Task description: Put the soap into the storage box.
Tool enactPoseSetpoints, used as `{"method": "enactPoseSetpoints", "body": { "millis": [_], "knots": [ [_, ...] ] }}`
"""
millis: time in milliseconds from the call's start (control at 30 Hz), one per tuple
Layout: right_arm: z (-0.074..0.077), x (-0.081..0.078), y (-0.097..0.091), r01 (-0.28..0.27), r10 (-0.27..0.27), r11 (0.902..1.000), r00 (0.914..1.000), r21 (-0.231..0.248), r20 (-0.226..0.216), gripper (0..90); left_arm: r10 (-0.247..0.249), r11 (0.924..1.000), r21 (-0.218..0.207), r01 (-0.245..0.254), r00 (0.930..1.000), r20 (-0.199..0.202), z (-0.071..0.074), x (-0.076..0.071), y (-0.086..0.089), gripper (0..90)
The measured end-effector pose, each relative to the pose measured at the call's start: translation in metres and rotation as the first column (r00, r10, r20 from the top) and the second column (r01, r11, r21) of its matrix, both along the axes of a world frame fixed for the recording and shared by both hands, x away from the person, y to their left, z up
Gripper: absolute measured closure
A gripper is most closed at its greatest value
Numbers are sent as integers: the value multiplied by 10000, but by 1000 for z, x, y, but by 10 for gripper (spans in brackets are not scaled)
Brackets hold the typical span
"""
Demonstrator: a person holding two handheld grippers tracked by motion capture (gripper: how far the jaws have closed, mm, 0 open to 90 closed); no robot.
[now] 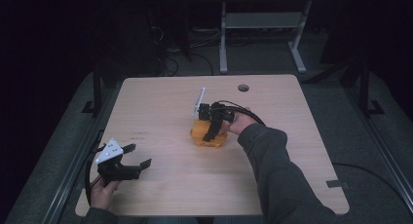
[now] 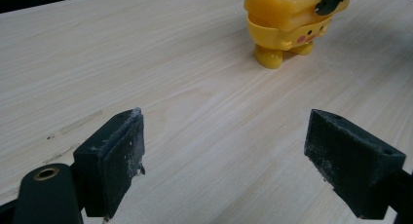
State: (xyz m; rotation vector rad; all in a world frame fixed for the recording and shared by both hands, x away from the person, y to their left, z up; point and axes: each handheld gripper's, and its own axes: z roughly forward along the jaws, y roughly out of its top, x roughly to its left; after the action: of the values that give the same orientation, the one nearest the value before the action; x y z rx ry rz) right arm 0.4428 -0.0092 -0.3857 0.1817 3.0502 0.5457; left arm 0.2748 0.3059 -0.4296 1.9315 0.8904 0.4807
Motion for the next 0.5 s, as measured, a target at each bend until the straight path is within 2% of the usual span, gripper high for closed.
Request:
{"method": "enactPoseSetpoints", "body": {
  "millis": [300, 500],
  "knots": [
    [3, 0, -3, 162, -161, 9998, 9998, 143, -92, 193, -32, 10000, 61, 32, 10000, 11, 0, 0, 0, 141],
    [6, 0, -10, 395, -387, 9979, 9991, 508, -166, 186, -5, 10000, 9, 5, 10000, 5, 0, 0, 0, 141]
  ]
}}
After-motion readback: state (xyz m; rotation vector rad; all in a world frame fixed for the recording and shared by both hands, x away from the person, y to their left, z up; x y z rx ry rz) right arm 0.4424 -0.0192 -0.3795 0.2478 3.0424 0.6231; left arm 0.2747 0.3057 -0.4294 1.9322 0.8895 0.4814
